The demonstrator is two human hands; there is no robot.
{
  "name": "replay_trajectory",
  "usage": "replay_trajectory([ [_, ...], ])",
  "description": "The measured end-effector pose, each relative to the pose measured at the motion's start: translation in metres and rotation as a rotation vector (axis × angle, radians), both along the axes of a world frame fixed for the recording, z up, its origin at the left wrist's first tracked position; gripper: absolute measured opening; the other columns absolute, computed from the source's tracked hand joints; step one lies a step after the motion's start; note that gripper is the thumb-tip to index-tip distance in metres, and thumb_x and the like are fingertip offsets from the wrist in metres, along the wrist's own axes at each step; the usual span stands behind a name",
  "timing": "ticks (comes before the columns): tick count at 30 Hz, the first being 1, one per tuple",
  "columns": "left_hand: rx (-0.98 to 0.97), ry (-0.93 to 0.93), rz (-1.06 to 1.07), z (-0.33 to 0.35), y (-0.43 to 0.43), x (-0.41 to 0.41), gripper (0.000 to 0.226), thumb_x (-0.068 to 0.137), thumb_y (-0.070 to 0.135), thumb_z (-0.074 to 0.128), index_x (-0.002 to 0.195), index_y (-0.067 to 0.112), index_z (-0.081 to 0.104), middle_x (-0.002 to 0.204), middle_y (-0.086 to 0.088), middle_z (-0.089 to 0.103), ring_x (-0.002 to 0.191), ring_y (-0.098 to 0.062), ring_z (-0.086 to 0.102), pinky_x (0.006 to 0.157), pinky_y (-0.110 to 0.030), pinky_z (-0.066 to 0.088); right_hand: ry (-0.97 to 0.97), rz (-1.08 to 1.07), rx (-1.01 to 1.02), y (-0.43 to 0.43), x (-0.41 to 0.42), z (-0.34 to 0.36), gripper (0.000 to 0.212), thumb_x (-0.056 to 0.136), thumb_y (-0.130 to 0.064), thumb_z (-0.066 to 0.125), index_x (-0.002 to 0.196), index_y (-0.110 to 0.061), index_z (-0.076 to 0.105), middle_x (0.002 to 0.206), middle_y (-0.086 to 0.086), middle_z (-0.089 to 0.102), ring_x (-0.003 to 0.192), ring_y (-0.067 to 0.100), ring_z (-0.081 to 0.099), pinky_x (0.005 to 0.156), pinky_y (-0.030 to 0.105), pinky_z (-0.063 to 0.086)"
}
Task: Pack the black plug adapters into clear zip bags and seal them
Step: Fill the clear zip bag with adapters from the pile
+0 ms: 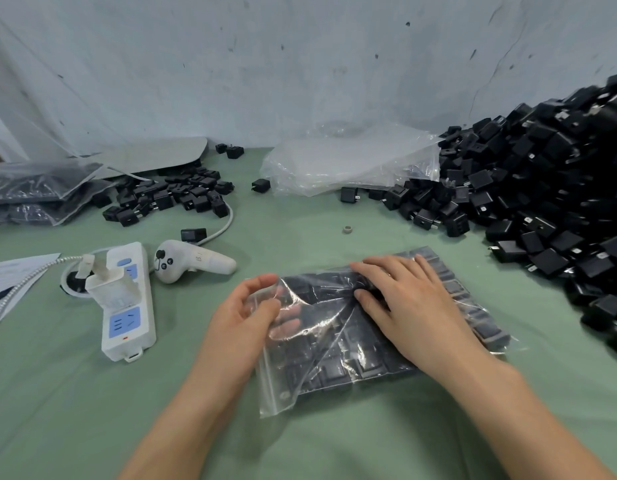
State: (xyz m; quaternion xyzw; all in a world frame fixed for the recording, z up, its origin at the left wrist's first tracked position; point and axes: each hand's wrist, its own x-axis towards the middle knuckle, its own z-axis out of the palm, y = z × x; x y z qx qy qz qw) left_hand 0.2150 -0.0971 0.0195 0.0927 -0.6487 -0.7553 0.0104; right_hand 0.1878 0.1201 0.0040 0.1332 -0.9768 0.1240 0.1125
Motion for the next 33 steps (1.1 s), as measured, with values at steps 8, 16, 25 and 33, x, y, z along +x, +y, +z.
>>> replay_trajectory([
  [8,0.15,-0.038,0.028,-0.002,-0.007,-0.006,0.025,0.092,0.005,0.061,0.116,0.014,0.064,0.096,-0.012,0.077,0.089,-0.032,0.075,0.066,-0.028,0.061,0.112,-0.041,-0.298,0.018,0.003,0.007,0.044,0.102,-0.039,0.042,0.144,-0.029,0.048,0.142,-0.01,0.052,0.133,0.011,0.038,0.118,0.034,0.026],
  [16,0.125,-0.064,0.134,0.002,-0.027,-0.007,0.03,0.099,-0.003,0.035,0.112,0.005,0.061,0.092,-0.023,0.075,0.08,-0.029,0.076,0.058,-0.027,0.06,0.107,-0.342,-0.532,0.07,0.001,0.013,0.039,0.102,-0.027,0.045,0.14,-0.025,0.054,0.139,-0.004,0.056,0.129,0.019,0.045,0.113,0.042,0.033],
  [25,-0.681,0.258,0.361,0.018,-0.021,-0.012,0.026,0.076,0.047,0.044,0.091,0.051,0.065,0.088,0.022,0.071,0.078,-0.003,0.065,0.074,-0.039,0.05,0.0,-0.392,-0.521,0.093,0.002,0.005,0.039,0.102,-0.028,0.042,0.14,-0.029,0.051,0.141,-0.005,0.054,0.132,0.019,0.042,0.113,0.041,0.032],
  [33,-0.732,0.247,0.23,0.025,0.016,-0.045,0.021,0.096,0.017,0.054,0.103,0.036,0.06,0.097,0.017,0.065,0.087,0.009,0.059,0.07,-0.016,0.04,0.065,-0.138,-0.347,0.046,0.002,0.027,0.045,0.099,-0.036,0.035,0.141,-0.032,0.047,0.134,-0.013,0.053,0.127,0.01,0.041,0.113,0.032,0.03],
])
